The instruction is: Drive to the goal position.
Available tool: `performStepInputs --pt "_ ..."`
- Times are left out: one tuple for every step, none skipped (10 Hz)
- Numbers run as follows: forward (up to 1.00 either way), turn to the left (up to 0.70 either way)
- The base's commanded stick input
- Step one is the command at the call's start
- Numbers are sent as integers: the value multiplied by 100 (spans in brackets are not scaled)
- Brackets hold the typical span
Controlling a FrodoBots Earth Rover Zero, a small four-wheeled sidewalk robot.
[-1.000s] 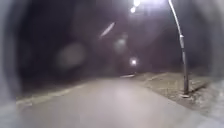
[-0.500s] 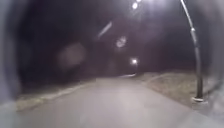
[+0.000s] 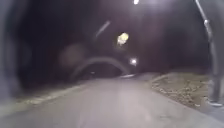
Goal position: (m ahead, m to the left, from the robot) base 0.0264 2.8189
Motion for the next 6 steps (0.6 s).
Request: performStepInputs --pt "100 0" --pt "100 0" --pt "100 0" --pt "100 0" --pt "100 -40" --pt "100 -40"
